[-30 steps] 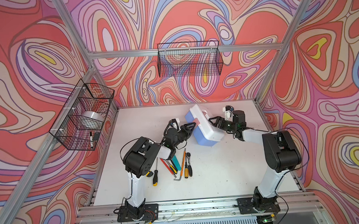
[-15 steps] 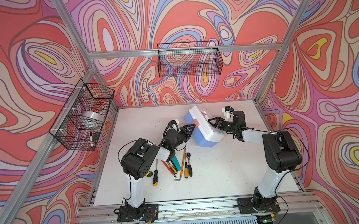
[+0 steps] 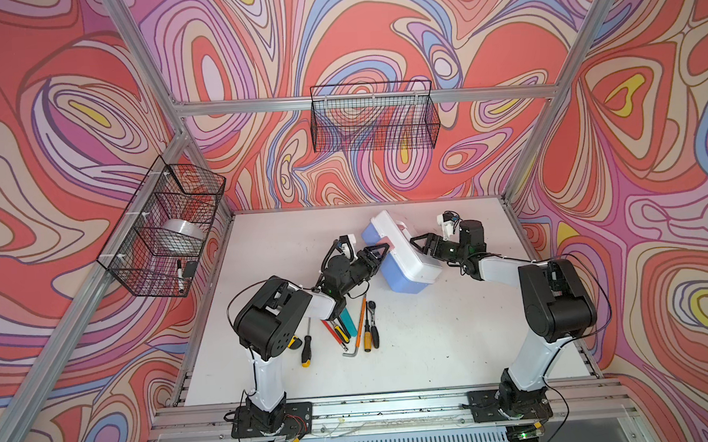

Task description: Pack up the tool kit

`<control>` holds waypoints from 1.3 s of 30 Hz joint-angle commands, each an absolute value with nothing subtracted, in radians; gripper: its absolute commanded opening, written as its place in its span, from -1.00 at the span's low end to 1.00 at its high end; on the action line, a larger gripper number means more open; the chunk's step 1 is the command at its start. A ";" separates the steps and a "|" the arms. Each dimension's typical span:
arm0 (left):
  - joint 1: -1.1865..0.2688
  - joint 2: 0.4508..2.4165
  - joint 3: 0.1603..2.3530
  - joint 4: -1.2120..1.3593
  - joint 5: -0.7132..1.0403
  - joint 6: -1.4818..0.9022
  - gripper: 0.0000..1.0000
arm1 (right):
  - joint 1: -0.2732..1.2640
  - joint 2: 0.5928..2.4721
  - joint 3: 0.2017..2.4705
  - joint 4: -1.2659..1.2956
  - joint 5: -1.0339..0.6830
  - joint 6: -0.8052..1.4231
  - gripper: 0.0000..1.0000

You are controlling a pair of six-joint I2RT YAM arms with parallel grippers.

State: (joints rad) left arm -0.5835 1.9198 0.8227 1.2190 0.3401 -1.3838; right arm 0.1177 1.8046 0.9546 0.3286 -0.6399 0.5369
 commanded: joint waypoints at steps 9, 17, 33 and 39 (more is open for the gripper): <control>-0.574 1.817 0.700 1.332 0.317 -1.339 0.61 | 0.122 1.815 0.900 0.060 -0.602 0.441 -0.26; -0.563 1.707 0.729 1.010 0.353 -1.240 0.62 | 0.118 1.780 0.922 0.012 -0.560 0.423 -0.26; -0.571 1.492 0.905 0.288 0.297 -0.867 0.59 | 0.112 1.688 0.989 -0.140 -0.412 0.322 -0.26; -0.571 1.481 0.942 0.160 0.266 -0.795 0.58 | 0.113 1.656 1.018 -0.184 -0.396 0.298 -0.27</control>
